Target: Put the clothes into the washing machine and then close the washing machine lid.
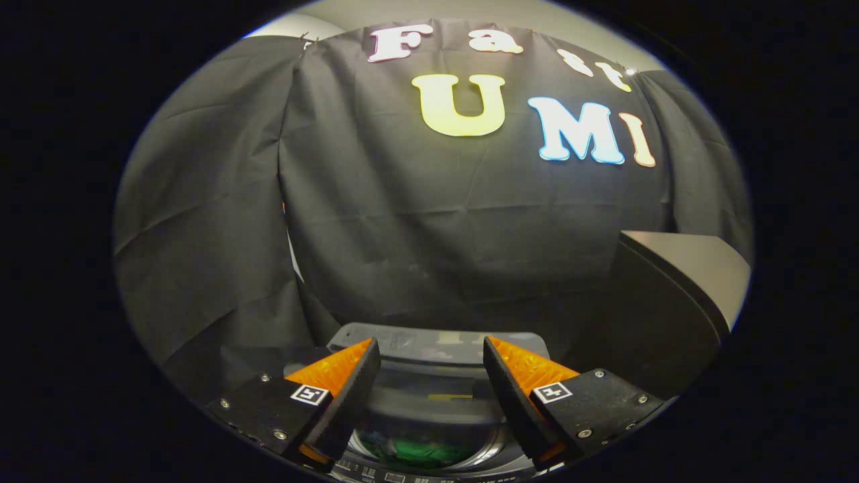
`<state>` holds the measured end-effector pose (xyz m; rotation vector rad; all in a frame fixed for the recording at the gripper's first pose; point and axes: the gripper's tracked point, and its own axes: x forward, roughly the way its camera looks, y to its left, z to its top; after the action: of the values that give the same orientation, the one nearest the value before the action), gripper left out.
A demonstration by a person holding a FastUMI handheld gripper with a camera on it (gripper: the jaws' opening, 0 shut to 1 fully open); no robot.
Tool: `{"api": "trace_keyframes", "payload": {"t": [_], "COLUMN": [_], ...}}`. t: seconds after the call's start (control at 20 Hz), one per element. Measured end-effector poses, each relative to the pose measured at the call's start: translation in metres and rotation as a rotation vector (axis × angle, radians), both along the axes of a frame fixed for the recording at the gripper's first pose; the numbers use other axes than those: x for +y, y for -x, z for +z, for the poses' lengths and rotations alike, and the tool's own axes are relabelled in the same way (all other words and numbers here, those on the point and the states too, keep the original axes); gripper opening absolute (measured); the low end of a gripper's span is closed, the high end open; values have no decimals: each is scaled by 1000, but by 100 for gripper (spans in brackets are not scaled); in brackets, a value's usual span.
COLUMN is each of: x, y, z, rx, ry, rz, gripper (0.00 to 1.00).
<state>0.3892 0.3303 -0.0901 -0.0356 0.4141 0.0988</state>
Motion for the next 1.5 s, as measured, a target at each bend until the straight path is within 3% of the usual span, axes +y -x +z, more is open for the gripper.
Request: {"api": "trace_keyframes", "payload": {"t": [0.25,0.55,1.0,1.35,1.5], "x": [-4,5,-20,-94,-144], "y": [29,44,72,126,153], "z": [-37,-38,55,115,134], "rx": [67,70,-129,-267,-297], "ry": [20,13,-5,3,-5], "rz": [13,36,65,66,30], "gripper": [95,95,95,95,95]}}
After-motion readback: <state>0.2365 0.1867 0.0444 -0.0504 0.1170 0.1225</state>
